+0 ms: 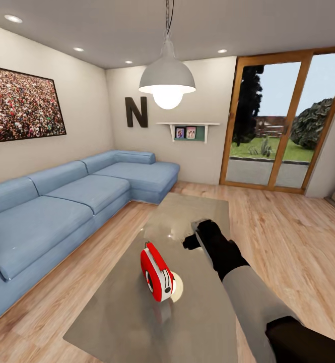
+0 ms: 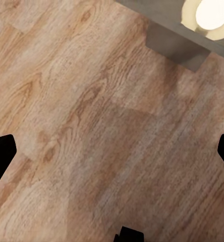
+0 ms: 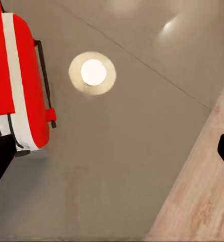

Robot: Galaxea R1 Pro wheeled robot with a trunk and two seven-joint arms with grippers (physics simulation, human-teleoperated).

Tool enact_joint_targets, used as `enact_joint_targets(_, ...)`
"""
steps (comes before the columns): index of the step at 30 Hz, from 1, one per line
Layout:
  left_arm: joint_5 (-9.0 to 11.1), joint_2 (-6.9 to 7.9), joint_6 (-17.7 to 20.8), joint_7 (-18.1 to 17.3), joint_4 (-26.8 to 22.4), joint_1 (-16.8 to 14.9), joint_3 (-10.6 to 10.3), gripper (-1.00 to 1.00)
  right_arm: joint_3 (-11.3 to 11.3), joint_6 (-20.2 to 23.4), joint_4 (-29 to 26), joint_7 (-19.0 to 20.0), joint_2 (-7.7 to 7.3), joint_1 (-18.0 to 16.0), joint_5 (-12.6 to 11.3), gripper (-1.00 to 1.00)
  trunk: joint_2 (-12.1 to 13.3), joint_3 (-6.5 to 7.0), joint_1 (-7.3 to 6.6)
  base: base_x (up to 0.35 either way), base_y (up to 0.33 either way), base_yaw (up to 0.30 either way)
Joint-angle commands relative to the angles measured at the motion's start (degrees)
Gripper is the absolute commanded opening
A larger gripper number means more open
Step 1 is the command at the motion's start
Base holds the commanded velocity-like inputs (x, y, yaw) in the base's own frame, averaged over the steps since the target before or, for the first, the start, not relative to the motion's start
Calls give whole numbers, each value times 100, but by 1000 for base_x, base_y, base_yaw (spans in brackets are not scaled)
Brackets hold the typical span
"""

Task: Turn on the radio receiver that's on the table in the living room.

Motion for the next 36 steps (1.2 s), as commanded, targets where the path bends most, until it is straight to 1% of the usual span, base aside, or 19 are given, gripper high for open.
enact_joint_targets(1,0,0,-7,0,0,0,0,100,-1,-14,93,-102,0,-22,3,100,0,0,0,0,0,0)
enact_joint_targets(6,-6,-7,-58,0,3,0,-6,100,-13,-280,213,-224,0,-59,4,100,0,0,0,0,0,0)
enact_joint_targets(7,-8,-11,-112,0,6,0,-8,100,-11,-326,206,-182,0,-63,-18,100,0,0,0,0,0,0)
enact_joint_targets(8,-8,-11,-166,0,8,0,-8,100,-3,-344,147,1,0,-65,-73,100,0,0,0,0,0,0)
enact_joint_targets(10,-10,-10,-193,0,8,0,-9,100,27,-350,91,154,0,-66,-103,100,0,0,0,0,0,0)
enact_joint_targets(11,-13,-9,-199,0,9,0,-9,100,102,-353,79,196,0,-67,-112,100,0,0,0,0,0,0)
enact_joint_targets(13,-15,-9,-203,-1,9,0,-9,100,347,-353,71,242,0,-67,-122,100,0,0,0,0,0,0)
enact_joint_targets(15,-17,-9,-208,0,9,0,-9,100,815,-354,67,336,0,-67,-130,100,0,0,0,0,0,0)
enact_joint_targets(16,-17,-9,-208,0,9,0,-9,100,977,-355,68,417,0,-67,-141,100,0,0,0,0,0,0)
enact_joint_targets(19,-17,-9,-209,0,9,0,-9,100,1172,-366,71,598,0,-67,-221,100,0,0,0,0,0,0)
enact_joint_targets(21,-18,-9,-209,0,9,0,-9,100,1235,-380,70,674,0,-67,-276,100,0,0,0,0,0,0)
enact_joint_targets(22,-18,-9,-208,0,9,0,-9,100,1243,-388,67,705,0,-67,-298,100,0,0,0,0,0,0)
enact_joint_targets(24,-18,-9,-208,0,9,0,-9,100,1173,-396,62,730,0,-67,-381,100,0,0,0,0,0,0)
enact_joint_targets(27,-18,-9,-210,-1,9,0,-9,100,853,-406,55,737,0,-67,-569,100,0,0,0,0,0,0)
enact_joint_targets(28,-18,-9,-211,0,9,0,-9,100,679,-411,54,738,0,-67,-618,100,0,0,0,0,0,0)
enact_joint_targets(29,-18,-9,-209,0,9,0,-9,100,630,-413,54,738,0,-67,-628,100,0,0,0,0,0,0)
enact_joint_targets(30,-18,-9,-209,0,9,0,-9,100,529,-433,53,739,0,-67,-648,100,0,0,0,0,0,0)
enact_joint_targets(32,-18,-9,-207,0,9,0,-9,100,466,-464,54,739,0,-67,-666,100,0,0,0,0,0,0)
enact_joint_targets(36,-18,-9,-205,0,9,0,-9,100,429,-486,59,739,0,-67,-679,100,0,0,0,0,69,0)
